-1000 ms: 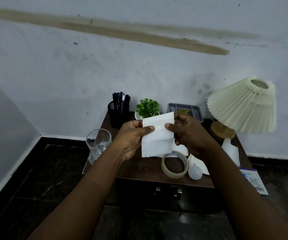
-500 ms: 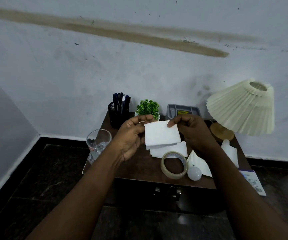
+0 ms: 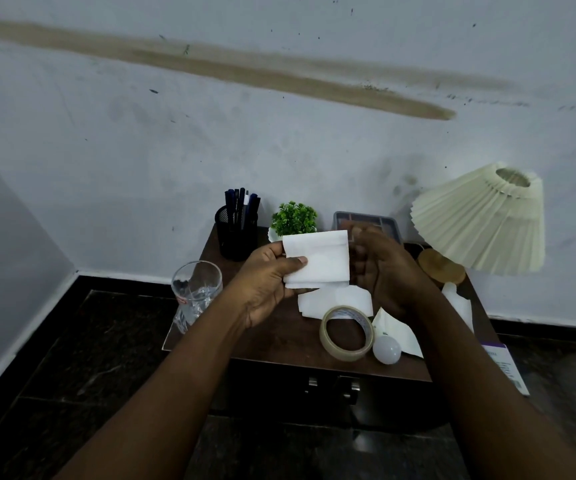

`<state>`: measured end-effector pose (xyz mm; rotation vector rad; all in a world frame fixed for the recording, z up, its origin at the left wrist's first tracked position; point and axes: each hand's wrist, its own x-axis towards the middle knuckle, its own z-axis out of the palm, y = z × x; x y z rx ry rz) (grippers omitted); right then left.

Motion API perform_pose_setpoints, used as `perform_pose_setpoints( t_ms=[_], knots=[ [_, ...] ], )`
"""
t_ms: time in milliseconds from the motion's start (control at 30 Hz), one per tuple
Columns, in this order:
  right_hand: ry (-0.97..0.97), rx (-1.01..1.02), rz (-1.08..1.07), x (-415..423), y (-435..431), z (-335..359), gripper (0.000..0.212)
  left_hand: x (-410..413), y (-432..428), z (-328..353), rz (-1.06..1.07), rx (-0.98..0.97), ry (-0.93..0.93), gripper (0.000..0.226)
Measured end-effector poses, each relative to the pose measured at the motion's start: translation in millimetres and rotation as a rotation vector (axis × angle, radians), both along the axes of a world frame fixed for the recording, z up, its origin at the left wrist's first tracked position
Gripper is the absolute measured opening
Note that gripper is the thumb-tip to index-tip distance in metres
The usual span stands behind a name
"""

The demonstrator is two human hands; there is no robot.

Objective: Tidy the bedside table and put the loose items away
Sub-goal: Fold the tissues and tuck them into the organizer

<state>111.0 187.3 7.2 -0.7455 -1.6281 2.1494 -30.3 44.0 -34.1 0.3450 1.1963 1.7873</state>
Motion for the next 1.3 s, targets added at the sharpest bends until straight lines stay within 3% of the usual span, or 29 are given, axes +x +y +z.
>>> perform_pose_setpoints(
  t_ms=[133, 367, 733, 867, 933, 1000, 1067, 1200, 1300],
  knots=[
    [-0.104, 0.118, 0.114, 0.7, -1.9, -4.9, 0.03, 0.4, 1.3, -2.0, 0.037, -0.02, 0.067, 0.026],
    [-0.156, 0.197, 0.048, 0.1, -1.3, -5.1, 0.027, 3.0, 1.4, -3.5, 0.043, -0.062, 0.122, 0.029],
    [-0.122, 0.052, 0.084, -0.2, 1.5, -9.4, 0.029, 1.6, 0.0, -2.3, 0.054, -0.081, 0.089, 0.022],
    [-0.12, 0.078, 0.004, -0.5, 8.2, -15.0, 0.008, 2.3, 1.3, -2.9, 0.131, -0.116, 0.082, 0.021],
    [-0.221, 0.324, -0.098, 1.6, 15.0, -23.8, 0.008, 0.2, 2.5, -5.0, 0.215, -0.12, 0.038, 0.02],
    [-0.451, 0.816, -0.21, 4.5, 23.7, -35.1, 0.025, -2.7, 2.6, -6.3, 0.289, -0.102, -0.035, 0.019],
    [-0.557, 1.07, -0.231, 5.9, 28.1, -45.2, 0.044, -5.2, 1.7, -6.2, 0.328, -0.058, -0.14, 0.019],
    [-0.597, 1.138, -0.243, 3.8, 32.3, -59.4, 0.065, -7.0, -1.1, -2.4, 0.342, 0.056, -0.364, 0.02],
    [-0.627, 1.135, -0.258, 2.0, 38.7, -64.7, 0.067, -6.2, -3.0, 1.7, 0.337, 0.111, -0.454, 0.018]
  ],
)
